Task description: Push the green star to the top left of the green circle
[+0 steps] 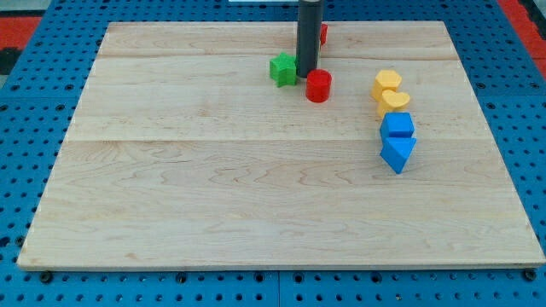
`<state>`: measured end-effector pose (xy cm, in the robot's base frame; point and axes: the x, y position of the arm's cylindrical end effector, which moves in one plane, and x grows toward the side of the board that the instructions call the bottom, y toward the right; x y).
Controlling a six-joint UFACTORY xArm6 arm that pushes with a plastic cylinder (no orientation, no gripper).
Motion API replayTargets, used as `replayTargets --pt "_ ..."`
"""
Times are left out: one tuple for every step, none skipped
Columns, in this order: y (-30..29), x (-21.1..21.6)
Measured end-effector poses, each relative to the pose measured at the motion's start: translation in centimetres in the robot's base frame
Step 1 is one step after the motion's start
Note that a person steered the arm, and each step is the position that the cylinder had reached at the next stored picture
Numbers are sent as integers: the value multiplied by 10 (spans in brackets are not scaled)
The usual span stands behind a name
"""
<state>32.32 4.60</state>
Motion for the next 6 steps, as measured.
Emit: replayTargets --pt "-13 28" --pt "-40 39" --pt "-39 24" --pt "-40 3" --pt "-46 -7" --pt "-45 -25"
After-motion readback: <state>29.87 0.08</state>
